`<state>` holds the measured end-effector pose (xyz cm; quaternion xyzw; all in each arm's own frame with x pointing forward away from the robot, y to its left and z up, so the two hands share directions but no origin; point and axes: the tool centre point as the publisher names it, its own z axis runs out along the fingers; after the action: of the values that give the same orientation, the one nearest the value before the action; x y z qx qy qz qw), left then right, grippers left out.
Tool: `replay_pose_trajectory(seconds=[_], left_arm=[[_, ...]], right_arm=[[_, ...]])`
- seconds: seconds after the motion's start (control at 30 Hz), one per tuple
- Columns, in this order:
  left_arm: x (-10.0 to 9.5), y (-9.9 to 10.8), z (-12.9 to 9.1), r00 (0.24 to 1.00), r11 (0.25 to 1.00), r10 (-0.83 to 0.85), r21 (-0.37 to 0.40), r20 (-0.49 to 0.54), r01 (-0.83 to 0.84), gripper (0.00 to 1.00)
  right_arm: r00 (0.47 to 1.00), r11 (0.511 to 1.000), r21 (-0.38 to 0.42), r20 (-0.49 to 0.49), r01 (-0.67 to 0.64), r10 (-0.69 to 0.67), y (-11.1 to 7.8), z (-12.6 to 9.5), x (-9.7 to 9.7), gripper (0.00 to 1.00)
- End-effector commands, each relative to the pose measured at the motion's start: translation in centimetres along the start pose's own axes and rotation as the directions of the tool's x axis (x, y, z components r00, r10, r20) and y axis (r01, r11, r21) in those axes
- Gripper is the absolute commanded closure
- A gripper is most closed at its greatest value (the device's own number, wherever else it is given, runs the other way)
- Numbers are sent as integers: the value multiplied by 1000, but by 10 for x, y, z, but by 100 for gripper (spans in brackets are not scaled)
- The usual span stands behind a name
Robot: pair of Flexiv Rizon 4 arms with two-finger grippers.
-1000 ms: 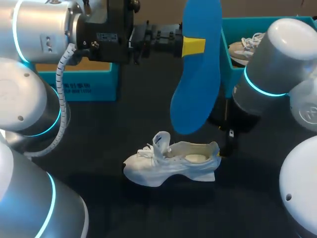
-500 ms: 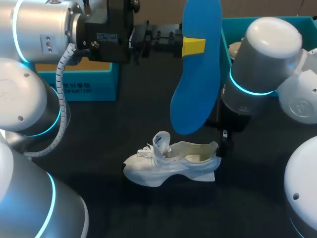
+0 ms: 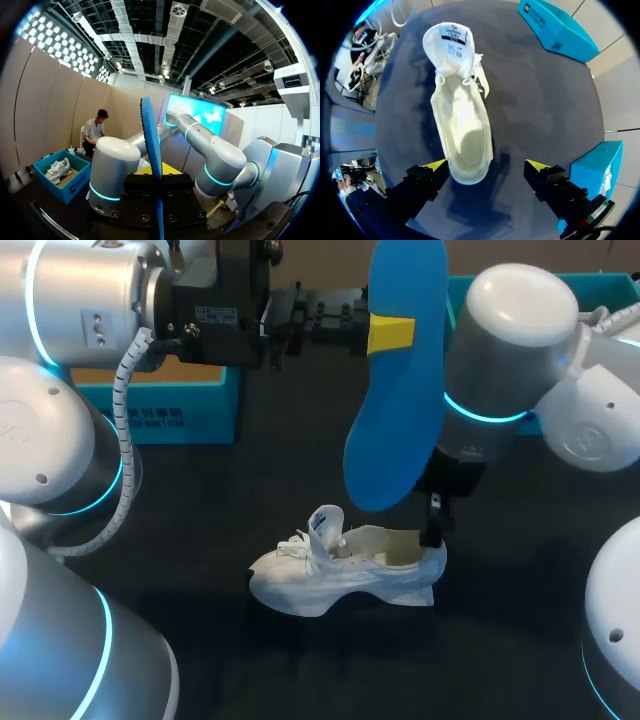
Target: Take the shoe out of the shoebox, open the shoe tongue, remove and reinsert the insole, then place the shoe into the shoebox
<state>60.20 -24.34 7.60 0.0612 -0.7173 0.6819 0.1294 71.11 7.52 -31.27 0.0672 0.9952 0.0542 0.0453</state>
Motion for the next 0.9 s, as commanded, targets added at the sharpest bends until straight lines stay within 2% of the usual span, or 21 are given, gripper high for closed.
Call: replay_pose_trajectory(seconds=[0.03, 0.17, 0.63, 0.9], left_arm=[[0, 0, 0, 1000, 1000, 1, 1, -2, -1, 100], [0, 0, 0, 1000, 1000, 1, 1, -2, -1, 100], [0, 0, 0, 1000, 1000, 1, 1, -2, -1, 100], [0, 0, 0, 1000, 1000, 1, 1, -2, -1, 100]], right_arm=[[1000, 999, 27, -11, 20, -20, 20, 10, -6, 0], [999, 999, 26, -12, 39, -39, 33, 16, -9, 0], [998, 998, -25, -23, 66, -66, 56, 36, -6, 0], [994, 997, -5, -67, 80, -81, 63, 55, 0, 0]])
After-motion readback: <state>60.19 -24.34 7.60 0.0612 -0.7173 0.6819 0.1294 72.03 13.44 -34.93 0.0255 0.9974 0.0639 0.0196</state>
